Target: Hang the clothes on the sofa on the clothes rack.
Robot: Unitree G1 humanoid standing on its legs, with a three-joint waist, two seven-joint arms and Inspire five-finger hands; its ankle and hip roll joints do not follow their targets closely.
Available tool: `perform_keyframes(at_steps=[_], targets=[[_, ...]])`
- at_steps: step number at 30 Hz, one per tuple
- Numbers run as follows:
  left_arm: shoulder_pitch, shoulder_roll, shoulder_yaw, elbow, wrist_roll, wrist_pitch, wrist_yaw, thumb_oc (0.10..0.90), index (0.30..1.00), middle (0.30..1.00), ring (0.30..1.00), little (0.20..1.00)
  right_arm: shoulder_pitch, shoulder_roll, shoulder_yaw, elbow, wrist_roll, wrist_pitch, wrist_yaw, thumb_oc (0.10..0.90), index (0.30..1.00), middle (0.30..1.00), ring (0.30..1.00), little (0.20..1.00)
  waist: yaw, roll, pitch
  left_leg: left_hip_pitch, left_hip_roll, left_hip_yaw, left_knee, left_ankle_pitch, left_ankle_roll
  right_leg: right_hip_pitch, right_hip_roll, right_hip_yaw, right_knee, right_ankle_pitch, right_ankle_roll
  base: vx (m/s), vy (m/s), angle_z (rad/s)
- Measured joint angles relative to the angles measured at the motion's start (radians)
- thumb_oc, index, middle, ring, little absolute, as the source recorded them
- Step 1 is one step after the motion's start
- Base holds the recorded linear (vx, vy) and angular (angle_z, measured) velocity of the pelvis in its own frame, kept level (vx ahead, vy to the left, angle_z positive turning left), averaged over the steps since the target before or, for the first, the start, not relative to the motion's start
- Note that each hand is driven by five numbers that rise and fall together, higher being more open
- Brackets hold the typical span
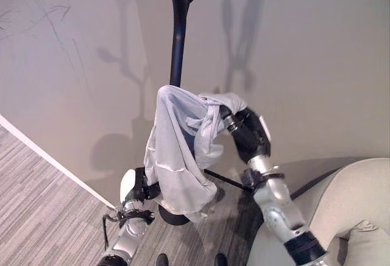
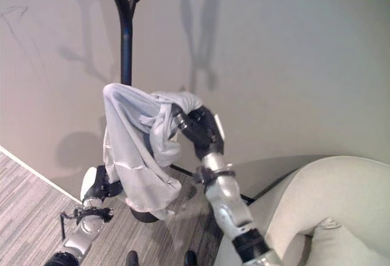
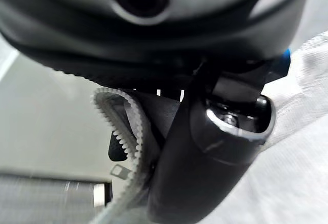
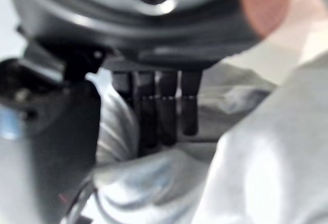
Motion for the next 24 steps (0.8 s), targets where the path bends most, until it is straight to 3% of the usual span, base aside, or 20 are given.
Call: perform_keyframes(at_steps=[1,2,3,5,7,10,18,21,24], targets=[[0.028,-0.012,-0.008,-0.021,-0.044,-0.010,-0.001,0.505,0.458,0.458,0.458,0.458,0.026,-0.007,0.028,0.016,0.007,0.003,0.005,0.800,0.900,0.900,0.900,0.900,0.002,0.000,0.000,-0.001,0.001,-0.003,0.000,0.001,0.001,0.001,0.000,-0.001,0.000,0.000,0.000,0.01,-0.037,0.10],[0.039,-0.011,-0.017,-0.036,-0.078,-0.010,-0.011,0.670,0.705,0.705,0.705,0.705,0.039,-0.011,0.036,0.024,0.008,0.006,0.007,0.800,0.900,0.900,0.900,0.900,0.002,0.001,-0.001,-0.001,0.002,-0.006,0.000,0.004,0.004,0.002,0.000,-0.005,0.000,0.001,-0.001,0.00,-0.035,0.08],[0.051,-0.011,-0.019,-0.058,-0.097,-0.010,-0.019,0.800,0.900,0.900,0.900,0.900,0.049,-0.014,0.039,0.028,0.008,0.007,0.008,0.800,0.900,0.900,0.900,0.900,0.002,0.001,-0.001,0.000,0.002,-0.009,0.000,0.005,0.003,0.005,0.000,-0.008,0.000,0.001,-0.001,0.00,-0.016,0.09],[0.068,-0.011,-0.021,-0.101,-0.135,-0.012,-0.029,0.800,0.900,0.900,0.900,0.900,0.061,-0.041,0.042,0.028,-0.005,0.023,0.008,0.800,0.900,0.900,0.900,0.900,0.002,0.002,-0.001,0.001,0.001,-0.013,0.001,0.008,0.005,0.008,-0.001,-0.013,0.000,0.003,-0.005,-0.01,-0.037,0.09],[0.066,-0.002,-0.019,-0.123,-0.186,-0.021,-0.054,0.800,0.900,0.900,0.900,0.900,0.061,-0.129,0.040,0.017,-0.083,0.038,0.010,0.800,0.900,0.900,0.900,0.900,0.001,0.007,-0.006,0.001,0.001,-0.019,0.005,0.011,0.005,0.012,-0.001,-0.019,0.000,0.005,-0.006,-0.03,-0.057,0.08],[0.072,-0.001,-0.017,-0.122,-0.252,-0.031,-0.101,0.800,0.900,0.900,0.900,0.900,0.061,-0.321,0.021,-0.016,-0.272,0.082,0.046,0.800,0.900,0.900,0.900,0.900,-0.001,0.023,-0.024,0.004,0.002,-0.018,0.005,0.012,0.005,0.013,0.000,-0.020,0.000,0.006,-0.008,-0.02,-0.046,-0.01],[0.096,0.005,-0.016,-0.128,-0.356,-0.030,-0.172,0.800,0.900,0.900,0.900,0.900,0.056,-0.473,-0.015,-0.023,-0.384,0.100,0.093,0.800,0.900,0.900,0.900,0.900,-0.007,0.025,-0.025,0.021,0.013,-0.003,0.004,0.011,0.005,0.020,0.014,-0.002,0.000,0.003,-0.004,-0.01,-0.033,-0.07],[0.211,0.150,-0.020,-0.333,-0.412,-0.035,-0.305,0.800,0.900,0.900,0.900,0.900,0.057,-0.565,-0.034,-0.062,-0.398,0.100,0.150,0.800,0.900,0.900,0.900,0.900,-0.013,0.027,-0.026,0.019,0.020,0.003,0.001,0.008,0.009,0.014,0.020,0.003,0.000,0.003,-0.004,0.00,-0.024,-0.07],[0.236,0.270,-0.008,-0.357,-0.425,-0.049,-0.398,0.800,0.900,0.900,0.900,0.900,0.058,-0.558,-0.096,-0.061,-0.404,0.099,0.174,0.800,0.900,0.900,0.900,0.900,-0.009,0.052,-0.039,0.019,0.022,0.002,0.000,0.003,0.011,0.016,0.018,0.002,-0.002,0.003,-0.005,0.02,-0.036,0.02]])
